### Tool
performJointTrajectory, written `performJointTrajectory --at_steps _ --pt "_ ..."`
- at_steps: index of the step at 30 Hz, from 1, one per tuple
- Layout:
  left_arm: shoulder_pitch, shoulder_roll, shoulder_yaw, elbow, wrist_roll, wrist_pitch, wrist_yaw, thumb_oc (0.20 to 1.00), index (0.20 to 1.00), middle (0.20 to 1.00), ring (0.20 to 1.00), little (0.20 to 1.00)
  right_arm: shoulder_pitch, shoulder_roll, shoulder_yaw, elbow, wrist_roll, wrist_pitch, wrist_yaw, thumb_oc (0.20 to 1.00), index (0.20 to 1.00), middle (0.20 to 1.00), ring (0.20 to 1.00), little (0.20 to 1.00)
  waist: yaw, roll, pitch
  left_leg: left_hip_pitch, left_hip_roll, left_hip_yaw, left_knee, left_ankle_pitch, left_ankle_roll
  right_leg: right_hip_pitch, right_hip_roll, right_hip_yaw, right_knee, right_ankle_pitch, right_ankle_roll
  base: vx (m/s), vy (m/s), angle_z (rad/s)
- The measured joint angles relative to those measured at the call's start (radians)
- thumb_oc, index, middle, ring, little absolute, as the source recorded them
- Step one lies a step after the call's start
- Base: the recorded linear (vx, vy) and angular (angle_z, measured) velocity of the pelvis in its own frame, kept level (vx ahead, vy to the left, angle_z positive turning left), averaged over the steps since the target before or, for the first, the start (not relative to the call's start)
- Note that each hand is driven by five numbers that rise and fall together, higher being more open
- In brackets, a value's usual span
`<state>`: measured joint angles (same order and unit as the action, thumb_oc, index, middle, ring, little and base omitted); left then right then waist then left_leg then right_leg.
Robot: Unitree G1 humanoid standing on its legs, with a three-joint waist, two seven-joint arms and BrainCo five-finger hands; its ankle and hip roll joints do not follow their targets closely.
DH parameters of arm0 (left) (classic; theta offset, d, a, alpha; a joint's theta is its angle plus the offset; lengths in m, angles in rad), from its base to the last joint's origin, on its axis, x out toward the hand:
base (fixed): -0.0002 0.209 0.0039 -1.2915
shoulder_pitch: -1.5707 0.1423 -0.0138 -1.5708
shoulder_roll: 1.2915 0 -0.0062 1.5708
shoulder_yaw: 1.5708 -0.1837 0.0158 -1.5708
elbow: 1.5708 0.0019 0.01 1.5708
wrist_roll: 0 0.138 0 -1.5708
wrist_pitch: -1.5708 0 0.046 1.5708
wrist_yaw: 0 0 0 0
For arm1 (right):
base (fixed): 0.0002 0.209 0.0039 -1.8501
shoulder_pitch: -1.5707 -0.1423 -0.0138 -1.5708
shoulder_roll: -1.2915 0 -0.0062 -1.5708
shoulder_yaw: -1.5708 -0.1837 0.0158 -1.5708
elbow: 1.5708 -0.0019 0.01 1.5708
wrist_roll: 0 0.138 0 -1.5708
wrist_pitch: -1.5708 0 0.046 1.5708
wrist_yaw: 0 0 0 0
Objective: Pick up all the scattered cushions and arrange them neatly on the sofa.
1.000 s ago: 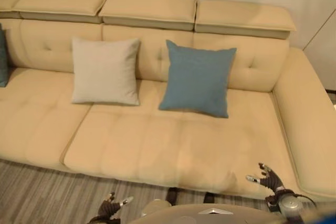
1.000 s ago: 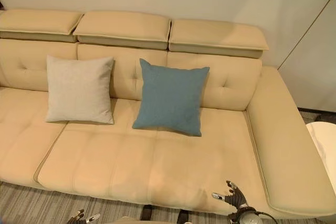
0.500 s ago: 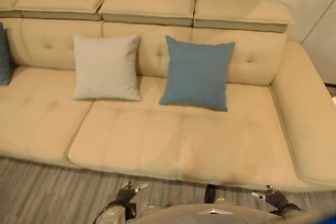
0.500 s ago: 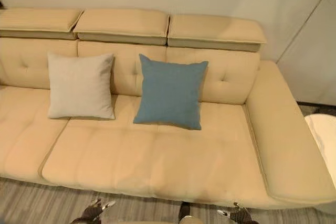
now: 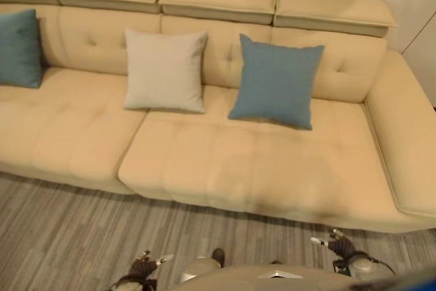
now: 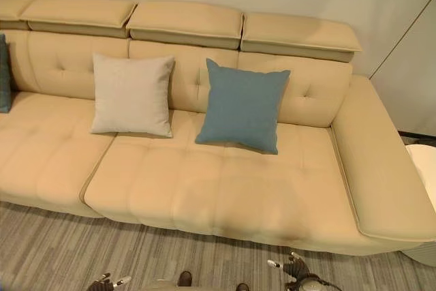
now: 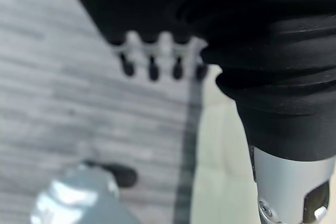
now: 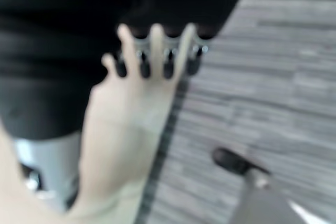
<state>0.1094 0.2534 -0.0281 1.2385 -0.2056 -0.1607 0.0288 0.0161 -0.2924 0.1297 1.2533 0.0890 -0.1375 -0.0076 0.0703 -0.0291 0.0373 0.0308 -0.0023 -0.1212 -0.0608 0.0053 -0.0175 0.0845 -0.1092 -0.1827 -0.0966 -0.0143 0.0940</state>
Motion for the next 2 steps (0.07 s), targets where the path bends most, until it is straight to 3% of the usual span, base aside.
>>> performJointTrajectory --at_steps 2 --pt "-0.003 -0.007 -0.009 -0.001 0.001 0.000 -0.001 1.000 1.000 1.000 1.000 1.000 0.024 -0.004 0.000 0.001 0.001 0.003 -0.001 1.000 1.000 1.000 1.000 1.000 -0.005 -0.001 -0.018 0.003 0.017 -0.002 -0.008 0.007 -0.010 -0.005 0.017 -0.003 0.000 0.002 -0.015 -0.01 -0.063 0.01"
